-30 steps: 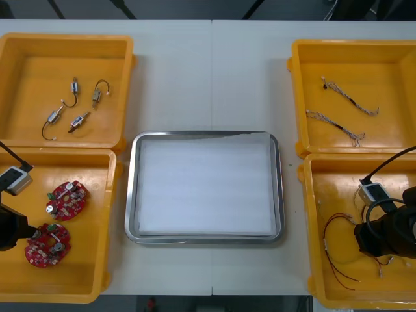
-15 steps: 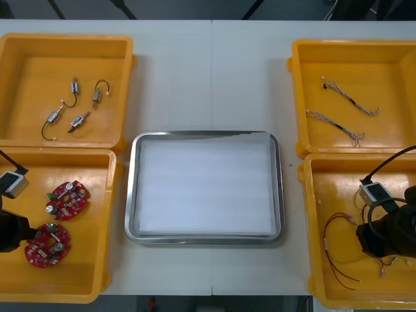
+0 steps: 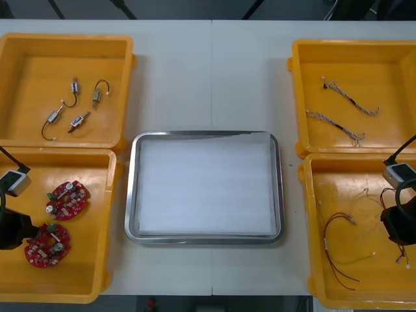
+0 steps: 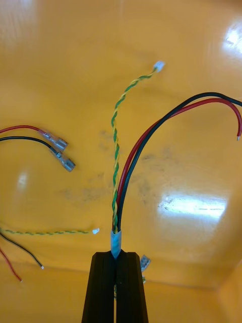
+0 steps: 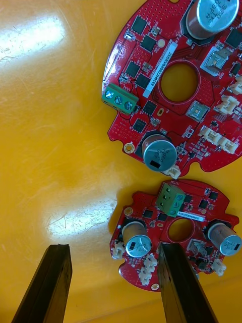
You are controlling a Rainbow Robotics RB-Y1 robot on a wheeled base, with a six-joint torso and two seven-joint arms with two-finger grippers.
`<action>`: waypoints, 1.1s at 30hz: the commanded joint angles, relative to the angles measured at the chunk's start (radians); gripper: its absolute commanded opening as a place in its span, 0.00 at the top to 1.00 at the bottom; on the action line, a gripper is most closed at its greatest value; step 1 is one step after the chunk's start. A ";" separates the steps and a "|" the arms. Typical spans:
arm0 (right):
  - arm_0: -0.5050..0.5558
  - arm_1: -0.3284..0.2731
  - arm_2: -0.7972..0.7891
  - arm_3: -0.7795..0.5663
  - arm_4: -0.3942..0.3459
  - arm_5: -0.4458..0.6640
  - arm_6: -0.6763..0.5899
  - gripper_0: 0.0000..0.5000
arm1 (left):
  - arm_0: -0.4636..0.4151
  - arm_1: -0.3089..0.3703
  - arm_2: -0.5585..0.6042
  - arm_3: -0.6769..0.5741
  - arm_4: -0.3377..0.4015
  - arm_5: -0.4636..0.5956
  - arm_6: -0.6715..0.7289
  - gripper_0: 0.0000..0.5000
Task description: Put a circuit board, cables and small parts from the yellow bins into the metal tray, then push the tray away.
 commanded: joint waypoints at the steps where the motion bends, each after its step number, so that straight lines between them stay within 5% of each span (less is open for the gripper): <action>1: -0.050 0.009 -0.101 -0.056 -0.067 0.064 0.057 1.00 | -0.041 -0.001 -0.040 0.000 -0.022 -0.014 0.152 0.00; 12: -0.163 -0.020 -0.151 -0.117 -0.176 0.156 0.090 1.00 | -0.069 0.001 -0.093 -0.004 -0.074 -0.045 0.212 0.00; 20: -0.258 -0.124 -0.092 -0.125 -0.279 0.162 0.109 1.00 | -0.070 0.005 -0.118 -0.002 -0.116 -0.046 0.210 0.00; 33: -0.441 -0.178 0.112 -0.065 -0.297 0.177 0.099 1.00 | -0.070 0.008 -0.156 0.000 -0.142 -0.060 0.216 0.00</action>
